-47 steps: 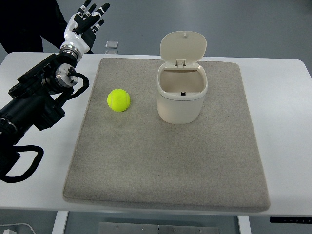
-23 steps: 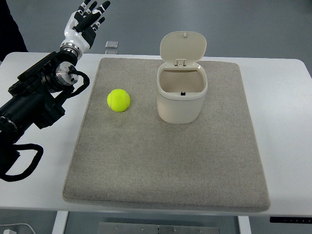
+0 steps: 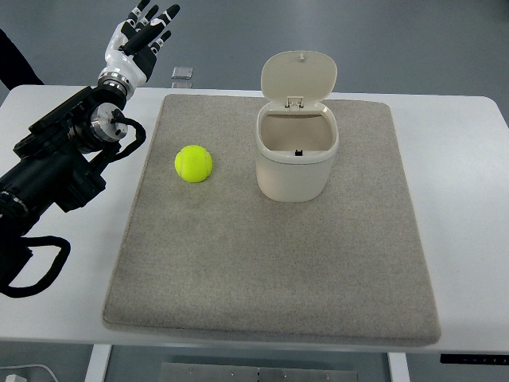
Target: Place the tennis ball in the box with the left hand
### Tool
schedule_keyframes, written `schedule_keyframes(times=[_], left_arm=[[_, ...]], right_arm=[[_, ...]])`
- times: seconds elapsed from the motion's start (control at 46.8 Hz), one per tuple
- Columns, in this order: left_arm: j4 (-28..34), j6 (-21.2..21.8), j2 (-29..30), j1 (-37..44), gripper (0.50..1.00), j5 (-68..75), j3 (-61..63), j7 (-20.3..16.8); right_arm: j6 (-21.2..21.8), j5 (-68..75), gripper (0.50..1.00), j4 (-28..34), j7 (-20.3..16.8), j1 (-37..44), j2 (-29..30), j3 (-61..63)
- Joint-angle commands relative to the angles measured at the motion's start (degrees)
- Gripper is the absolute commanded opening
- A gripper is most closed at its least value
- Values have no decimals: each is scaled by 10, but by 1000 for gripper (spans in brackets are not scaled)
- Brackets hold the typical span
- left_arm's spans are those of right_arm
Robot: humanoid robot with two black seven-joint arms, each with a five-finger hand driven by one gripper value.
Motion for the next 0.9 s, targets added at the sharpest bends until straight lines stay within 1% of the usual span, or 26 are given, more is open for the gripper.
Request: schedule_keyframes(times=[0.0,0.342,0.684,0.748,0.876], left_arm=[[0,-1,1,2,992,0,0,0],[0,-2,0,4,990,3,2,-1],[-9,-3,4,-12,990,9,11,3],[-11,-3,18,-23,990,12,30,5],[-18,-3,47,-48,990,12,112,10]], right_arm=[[0,0,938,0,0,0,0,0],[0,0,938,0,0,0,0,0],[0,0,938,0,0,0,0,0],[0,0,938,0,0,0,0,0],[0,0,938,0,0,0,0,0]])
